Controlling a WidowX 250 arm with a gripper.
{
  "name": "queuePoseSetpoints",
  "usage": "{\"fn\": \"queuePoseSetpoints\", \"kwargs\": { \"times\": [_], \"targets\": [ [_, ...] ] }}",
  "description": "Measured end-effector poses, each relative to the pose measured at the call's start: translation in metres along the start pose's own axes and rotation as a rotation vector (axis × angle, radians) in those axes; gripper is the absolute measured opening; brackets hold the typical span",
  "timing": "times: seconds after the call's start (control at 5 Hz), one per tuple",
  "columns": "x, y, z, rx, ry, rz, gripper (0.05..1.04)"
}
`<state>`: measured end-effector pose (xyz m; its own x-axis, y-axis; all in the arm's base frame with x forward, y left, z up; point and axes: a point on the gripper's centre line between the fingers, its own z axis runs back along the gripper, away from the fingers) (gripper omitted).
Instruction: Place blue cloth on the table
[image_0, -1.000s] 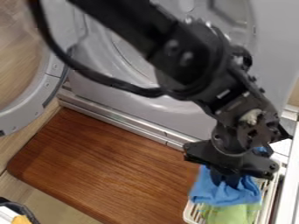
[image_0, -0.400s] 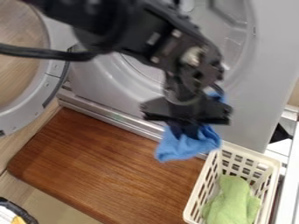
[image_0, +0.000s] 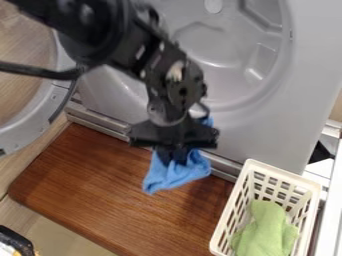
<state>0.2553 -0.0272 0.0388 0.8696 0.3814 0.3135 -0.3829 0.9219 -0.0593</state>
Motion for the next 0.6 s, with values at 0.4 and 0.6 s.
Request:
{"fn": "queuePoseSetpoints", "kwargs": {
  "times": [0.4,0.6],
  "targets": [
    [-0.025,0.015,-0.059,0.044,0.110,0.037,0.064],
    [-0.028,0.012,-0.076,0.052,0.143,0.040,0.080]
  ]
}}
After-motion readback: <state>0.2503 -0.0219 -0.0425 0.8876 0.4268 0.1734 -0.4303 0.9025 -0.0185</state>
